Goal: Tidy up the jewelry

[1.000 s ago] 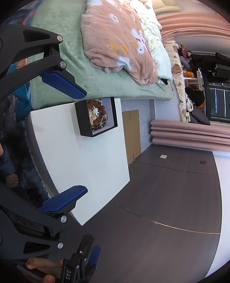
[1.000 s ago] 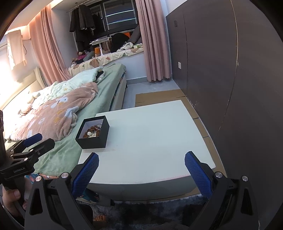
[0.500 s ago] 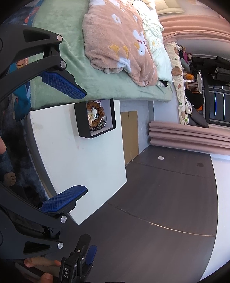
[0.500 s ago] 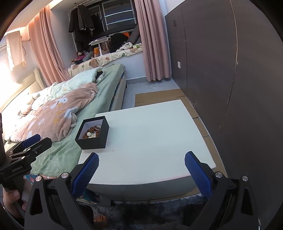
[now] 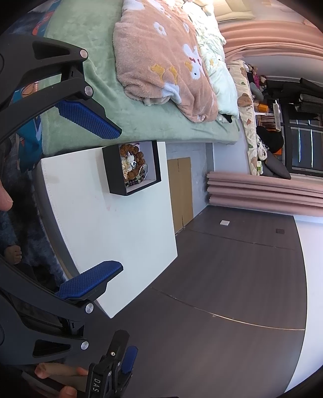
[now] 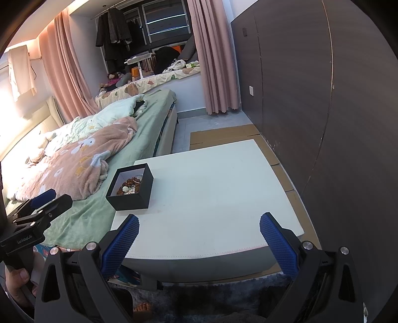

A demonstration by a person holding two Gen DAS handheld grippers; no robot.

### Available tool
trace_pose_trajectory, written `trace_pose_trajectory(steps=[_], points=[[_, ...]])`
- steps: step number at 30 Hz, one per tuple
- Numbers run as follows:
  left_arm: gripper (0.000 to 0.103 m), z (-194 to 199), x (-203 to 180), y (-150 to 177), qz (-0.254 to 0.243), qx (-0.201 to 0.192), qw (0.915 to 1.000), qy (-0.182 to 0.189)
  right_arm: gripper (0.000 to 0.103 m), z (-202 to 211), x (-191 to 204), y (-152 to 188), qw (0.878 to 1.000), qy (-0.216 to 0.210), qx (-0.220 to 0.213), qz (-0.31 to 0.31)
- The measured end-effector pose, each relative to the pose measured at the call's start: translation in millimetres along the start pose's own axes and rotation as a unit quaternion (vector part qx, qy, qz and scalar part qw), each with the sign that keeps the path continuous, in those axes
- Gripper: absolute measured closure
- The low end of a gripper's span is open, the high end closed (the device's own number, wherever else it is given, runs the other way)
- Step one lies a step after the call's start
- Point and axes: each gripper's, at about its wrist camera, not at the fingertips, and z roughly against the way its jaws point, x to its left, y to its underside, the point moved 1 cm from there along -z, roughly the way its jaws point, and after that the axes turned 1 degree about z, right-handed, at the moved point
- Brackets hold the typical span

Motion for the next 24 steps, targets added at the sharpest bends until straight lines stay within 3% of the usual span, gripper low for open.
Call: trace_pose_trajectory(steps=[24], points=[[0.005,4.2,2.4,-1.1,0.006,-0.008,0.9999,0.007,0.008,-0.5,-0.8,-0.1,1.000,0.000,0.001,-0.002]])
